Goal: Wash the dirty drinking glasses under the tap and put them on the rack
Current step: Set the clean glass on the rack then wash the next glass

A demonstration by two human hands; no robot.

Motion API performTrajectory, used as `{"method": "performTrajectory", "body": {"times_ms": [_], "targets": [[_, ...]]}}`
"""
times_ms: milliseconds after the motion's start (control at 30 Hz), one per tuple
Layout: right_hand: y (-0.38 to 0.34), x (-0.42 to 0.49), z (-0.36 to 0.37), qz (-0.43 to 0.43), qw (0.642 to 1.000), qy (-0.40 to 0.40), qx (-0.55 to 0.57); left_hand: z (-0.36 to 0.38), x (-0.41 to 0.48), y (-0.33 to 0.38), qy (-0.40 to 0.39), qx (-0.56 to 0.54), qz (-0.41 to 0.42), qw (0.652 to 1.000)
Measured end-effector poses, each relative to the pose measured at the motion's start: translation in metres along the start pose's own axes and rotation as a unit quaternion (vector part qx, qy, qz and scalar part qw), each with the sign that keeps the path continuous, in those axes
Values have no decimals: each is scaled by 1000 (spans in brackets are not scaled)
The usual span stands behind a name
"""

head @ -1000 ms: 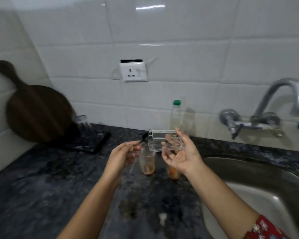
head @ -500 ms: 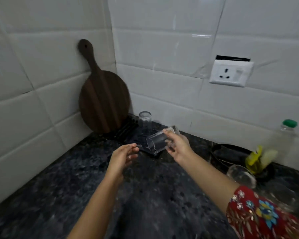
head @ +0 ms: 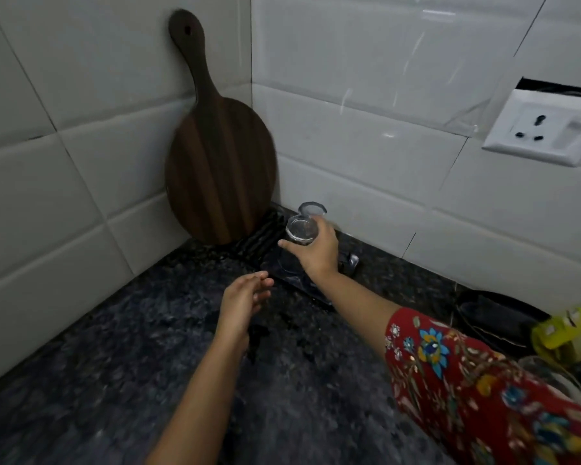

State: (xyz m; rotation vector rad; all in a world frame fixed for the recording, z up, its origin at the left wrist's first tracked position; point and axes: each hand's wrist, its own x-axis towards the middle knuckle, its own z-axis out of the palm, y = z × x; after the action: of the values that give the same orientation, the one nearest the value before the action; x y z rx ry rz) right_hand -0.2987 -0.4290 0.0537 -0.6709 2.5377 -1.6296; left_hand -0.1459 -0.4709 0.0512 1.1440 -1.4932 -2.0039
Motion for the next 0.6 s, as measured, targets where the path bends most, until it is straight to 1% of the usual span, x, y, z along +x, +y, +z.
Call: {"method": "performTrajectory", "body": {"times_ms": [67,267,600], "targets": [[0,1,3,-12,1000,-1,-27,0,4,-2,5,2,0,1000],[1,3,11,-15,999,-1,-51,0,7,-5,19,0,-1,1000],[2,2,22,-5,999,32,-41,3,6,-4,10,3,-2,1000]]}}
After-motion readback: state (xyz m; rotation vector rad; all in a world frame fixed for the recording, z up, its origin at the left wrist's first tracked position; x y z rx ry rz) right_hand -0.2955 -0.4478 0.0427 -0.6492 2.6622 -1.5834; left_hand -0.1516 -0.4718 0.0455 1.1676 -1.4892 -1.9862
